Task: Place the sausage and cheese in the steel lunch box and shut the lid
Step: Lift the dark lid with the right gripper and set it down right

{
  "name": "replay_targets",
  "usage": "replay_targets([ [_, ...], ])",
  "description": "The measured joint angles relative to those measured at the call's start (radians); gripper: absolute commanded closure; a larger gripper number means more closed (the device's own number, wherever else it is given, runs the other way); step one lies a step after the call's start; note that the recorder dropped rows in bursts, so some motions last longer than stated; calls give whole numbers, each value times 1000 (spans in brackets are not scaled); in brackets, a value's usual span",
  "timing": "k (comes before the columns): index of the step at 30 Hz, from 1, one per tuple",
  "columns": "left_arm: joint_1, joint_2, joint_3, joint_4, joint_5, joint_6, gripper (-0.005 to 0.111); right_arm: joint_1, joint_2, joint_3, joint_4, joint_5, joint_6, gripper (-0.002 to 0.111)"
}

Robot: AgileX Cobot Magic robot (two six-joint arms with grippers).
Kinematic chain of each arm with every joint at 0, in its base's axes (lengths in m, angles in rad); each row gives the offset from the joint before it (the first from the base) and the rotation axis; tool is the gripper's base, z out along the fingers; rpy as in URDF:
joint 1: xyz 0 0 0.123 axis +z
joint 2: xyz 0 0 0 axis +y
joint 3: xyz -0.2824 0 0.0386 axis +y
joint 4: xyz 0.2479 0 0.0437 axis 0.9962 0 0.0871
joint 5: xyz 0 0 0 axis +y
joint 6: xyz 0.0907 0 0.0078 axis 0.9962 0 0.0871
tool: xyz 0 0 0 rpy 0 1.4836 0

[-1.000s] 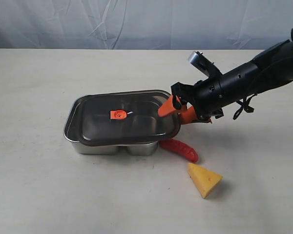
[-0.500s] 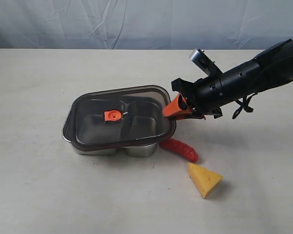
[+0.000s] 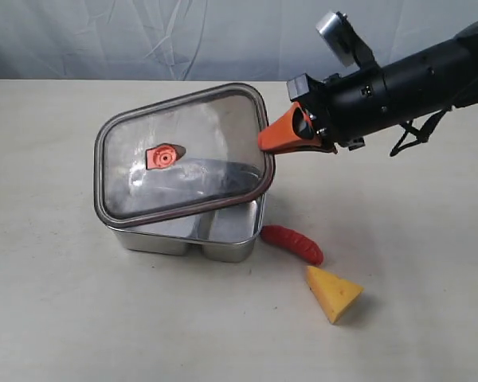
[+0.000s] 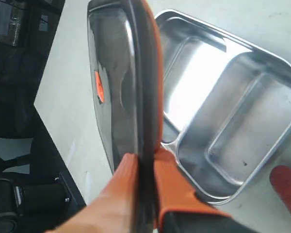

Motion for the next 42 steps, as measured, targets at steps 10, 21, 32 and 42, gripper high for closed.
replay_targets([
  [10, 0, 0, 0, 0, 0, 0, 107, 0, -291, 2, -158, -273, -14, 109],
  [21, 0, 0, 0, 0, 0, 0, 107, 0, -516, 2, -1360, -259, 326, 109],
  [32, 0, 0, 0, 0, 0, 0, 107, 194, -512, 336, -1792, -249, 431, 109],
  [42, 0, 0, 0, 0, 0, 0, 107, 199, -400, 396, -1452, -308, 473, 101],
])
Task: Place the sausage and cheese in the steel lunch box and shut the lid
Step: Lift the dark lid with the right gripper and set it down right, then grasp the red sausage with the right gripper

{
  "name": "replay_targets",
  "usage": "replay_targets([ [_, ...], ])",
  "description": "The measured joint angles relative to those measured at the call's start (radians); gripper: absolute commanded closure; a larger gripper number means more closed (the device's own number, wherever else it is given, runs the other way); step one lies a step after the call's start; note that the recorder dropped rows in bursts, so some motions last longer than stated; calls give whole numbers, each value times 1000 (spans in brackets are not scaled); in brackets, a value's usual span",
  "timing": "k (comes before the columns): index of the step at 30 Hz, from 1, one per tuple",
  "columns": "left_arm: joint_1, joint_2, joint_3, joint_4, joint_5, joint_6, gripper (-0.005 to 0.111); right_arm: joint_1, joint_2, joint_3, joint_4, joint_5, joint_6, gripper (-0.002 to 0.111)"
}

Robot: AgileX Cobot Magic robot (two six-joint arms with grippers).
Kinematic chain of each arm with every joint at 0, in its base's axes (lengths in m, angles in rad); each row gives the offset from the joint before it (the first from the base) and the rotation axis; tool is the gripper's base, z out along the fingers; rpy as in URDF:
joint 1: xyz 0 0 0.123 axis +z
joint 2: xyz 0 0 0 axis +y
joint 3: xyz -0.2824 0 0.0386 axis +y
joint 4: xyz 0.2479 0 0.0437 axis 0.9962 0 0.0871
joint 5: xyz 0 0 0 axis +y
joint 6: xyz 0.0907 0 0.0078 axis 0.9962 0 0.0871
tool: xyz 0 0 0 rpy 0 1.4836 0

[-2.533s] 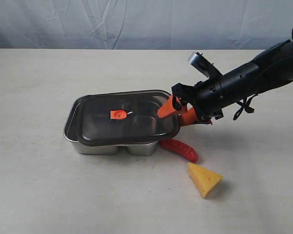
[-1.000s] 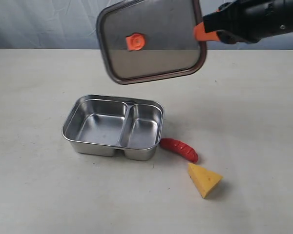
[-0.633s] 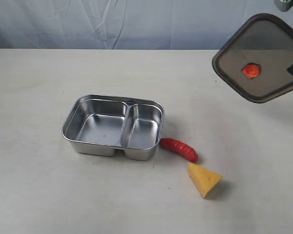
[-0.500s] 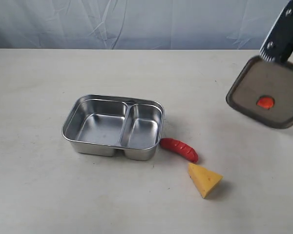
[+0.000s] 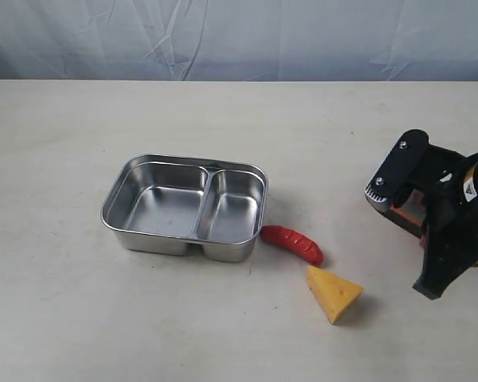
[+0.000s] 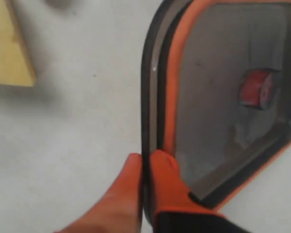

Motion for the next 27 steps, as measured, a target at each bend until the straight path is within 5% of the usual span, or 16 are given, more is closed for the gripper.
replay_targets([
  [7, 0, 0, 0, 0, 0, 0, 107, 0, 88, 2, 137, 24, 39, 55],
  [16, 0, 0, 0, 0, 0, 0, 107, 1, 114, -74, 397, 14, 42, 56],
  [27, 0, 0, 0, 0, 0, 0, 107, 46, 262, -244, 425, -105, 44, 56],
])
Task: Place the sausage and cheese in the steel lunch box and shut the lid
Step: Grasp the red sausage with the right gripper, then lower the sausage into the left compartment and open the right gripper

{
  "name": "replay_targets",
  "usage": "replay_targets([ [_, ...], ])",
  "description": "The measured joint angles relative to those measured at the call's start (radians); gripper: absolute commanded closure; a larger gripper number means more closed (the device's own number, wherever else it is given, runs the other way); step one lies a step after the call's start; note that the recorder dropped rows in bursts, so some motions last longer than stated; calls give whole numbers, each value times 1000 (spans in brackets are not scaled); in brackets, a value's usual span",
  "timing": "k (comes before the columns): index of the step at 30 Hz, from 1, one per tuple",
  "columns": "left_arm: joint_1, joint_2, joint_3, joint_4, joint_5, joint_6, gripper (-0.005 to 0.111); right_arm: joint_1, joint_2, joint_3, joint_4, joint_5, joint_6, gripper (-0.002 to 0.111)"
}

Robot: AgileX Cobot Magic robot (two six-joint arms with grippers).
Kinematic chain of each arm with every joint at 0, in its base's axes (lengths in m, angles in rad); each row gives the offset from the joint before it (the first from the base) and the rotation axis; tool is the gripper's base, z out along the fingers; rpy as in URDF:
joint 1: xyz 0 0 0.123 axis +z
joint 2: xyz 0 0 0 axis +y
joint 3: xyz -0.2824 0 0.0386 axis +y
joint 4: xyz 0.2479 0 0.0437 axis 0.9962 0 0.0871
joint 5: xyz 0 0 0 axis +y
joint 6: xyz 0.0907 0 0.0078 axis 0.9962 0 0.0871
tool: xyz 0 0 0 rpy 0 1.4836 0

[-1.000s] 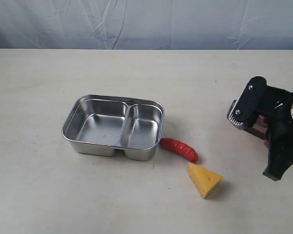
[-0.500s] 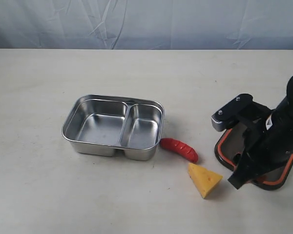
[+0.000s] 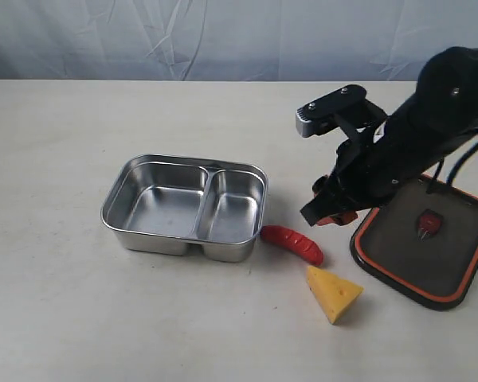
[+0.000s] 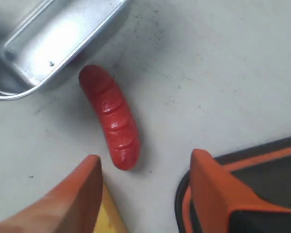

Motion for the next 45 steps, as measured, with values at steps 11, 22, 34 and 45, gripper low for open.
replay_targets([
  [11, 0, 0, 0, 0, 0, 0, 107, 25, 218, -68, 19, -2, -41, 56],
  [22, 0, 0, 0, 0, 0, 0, 107, 84, 275, -70, 15, -107, -101, 56],
  [34, 0, 0, 0, 0, 0, 0, 107, 86, 294, -70, 3, -71, -101, 108],
  [45, 0, 0, 0, 0, 0, 0, 107, 86, 103, -118, 157, -47, -83, 108],
])
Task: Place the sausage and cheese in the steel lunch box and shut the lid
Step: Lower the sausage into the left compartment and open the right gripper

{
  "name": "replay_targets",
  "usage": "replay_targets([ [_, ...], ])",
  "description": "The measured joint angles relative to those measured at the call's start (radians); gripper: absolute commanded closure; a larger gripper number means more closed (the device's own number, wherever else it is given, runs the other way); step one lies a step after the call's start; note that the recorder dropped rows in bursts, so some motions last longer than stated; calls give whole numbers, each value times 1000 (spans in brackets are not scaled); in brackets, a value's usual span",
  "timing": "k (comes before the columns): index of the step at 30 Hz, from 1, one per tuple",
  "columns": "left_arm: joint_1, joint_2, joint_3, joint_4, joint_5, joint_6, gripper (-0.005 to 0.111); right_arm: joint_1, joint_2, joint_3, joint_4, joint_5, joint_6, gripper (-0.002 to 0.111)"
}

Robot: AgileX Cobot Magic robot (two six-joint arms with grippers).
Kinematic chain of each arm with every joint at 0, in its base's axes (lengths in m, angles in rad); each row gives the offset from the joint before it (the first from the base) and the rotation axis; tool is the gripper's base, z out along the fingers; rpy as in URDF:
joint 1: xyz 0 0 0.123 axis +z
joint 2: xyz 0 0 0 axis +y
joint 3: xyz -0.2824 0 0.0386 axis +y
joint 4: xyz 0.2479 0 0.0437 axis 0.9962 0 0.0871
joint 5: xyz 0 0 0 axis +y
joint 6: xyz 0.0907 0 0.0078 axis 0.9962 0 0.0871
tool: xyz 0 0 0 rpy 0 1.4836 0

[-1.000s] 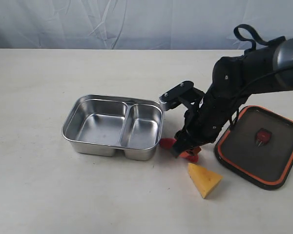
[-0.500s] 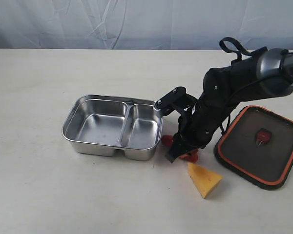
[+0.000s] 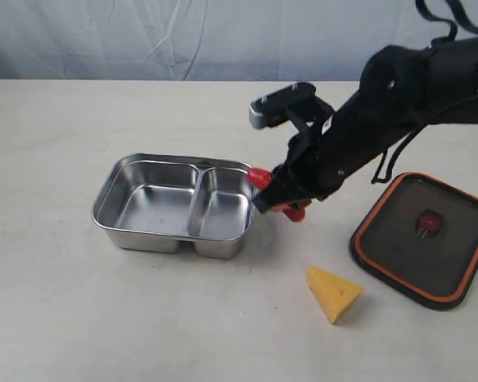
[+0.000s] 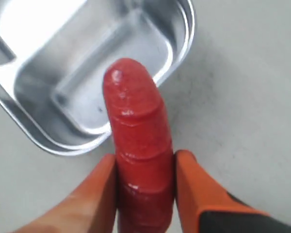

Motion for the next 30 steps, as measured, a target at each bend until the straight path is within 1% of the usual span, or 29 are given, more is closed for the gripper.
replay_targets([
  [2, 0, 0, 0, 0, 0, 0, 107, 7, -7, -39, 27, 17, 6, 108],
  [6, 0, 0, 0, 0, 0, 0, 107, 25, -3, -108, 9, 73, 56, 108],
  [11, 0, 0, 0, 0, 0, 0, 107, 71, 35, -167, 53, 39, 41, 108],
  [13, 0, 0, 0, 0, 0, 0, 107, 104, 69, -198, 65, 25, 21, 108],
  [19, 0, 0, 0, 0, 0, 0, 107, 190, 243, -378, 75, 37, 6, 108],
  [25, 0, 0, 0, 0, 0, 0, 107, 218, 381, -512, 76, 46, 4, 108],
  [30, 0, 0, 0, 0, 0, 0, 107, 219, 445, -561, 76, 61, 4, 108],
])
